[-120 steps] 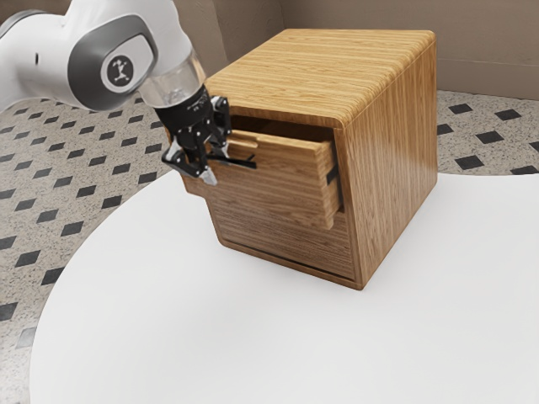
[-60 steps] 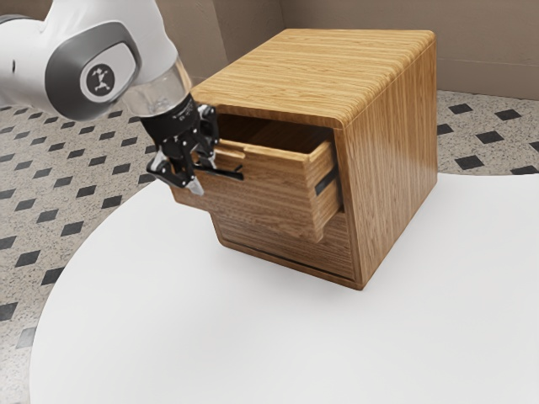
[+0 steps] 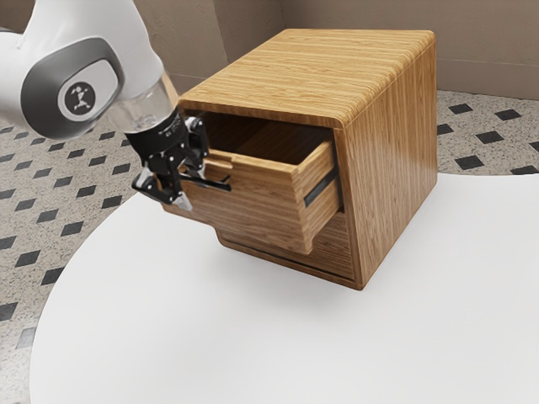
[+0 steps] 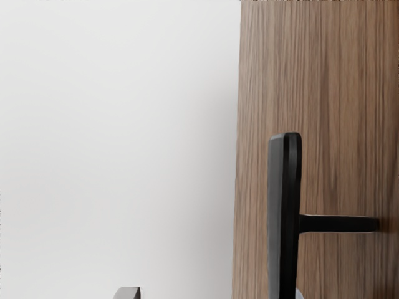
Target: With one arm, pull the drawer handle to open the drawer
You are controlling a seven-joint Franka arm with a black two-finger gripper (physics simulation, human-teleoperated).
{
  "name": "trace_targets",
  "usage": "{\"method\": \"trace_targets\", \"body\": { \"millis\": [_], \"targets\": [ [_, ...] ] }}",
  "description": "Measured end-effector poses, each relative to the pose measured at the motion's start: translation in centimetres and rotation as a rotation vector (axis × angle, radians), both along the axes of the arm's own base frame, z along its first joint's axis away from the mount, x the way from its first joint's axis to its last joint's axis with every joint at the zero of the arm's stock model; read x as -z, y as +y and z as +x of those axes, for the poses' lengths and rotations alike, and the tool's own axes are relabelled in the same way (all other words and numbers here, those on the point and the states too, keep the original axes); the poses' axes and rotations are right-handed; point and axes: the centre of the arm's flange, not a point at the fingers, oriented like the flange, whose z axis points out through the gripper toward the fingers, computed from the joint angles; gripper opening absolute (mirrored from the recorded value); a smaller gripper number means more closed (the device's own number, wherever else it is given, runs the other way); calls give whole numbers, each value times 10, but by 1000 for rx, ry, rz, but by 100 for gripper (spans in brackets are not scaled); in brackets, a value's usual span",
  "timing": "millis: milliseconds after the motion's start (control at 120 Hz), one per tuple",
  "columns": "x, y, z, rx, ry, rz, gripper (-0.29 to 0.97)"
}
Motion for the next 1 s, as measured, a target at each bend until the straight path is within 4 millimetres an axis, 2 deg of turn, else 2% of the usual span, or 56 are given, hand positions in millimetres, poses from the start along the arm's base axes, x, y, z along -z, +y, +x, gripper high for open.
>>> {"method": "trace_targets", "body": {
  "millis": [450,1000],
  "targets": [
    [-3,5,-24,-17,-14,6,18],
    [-2,-2,-53,-25,-37,9,18]
  ]
}}
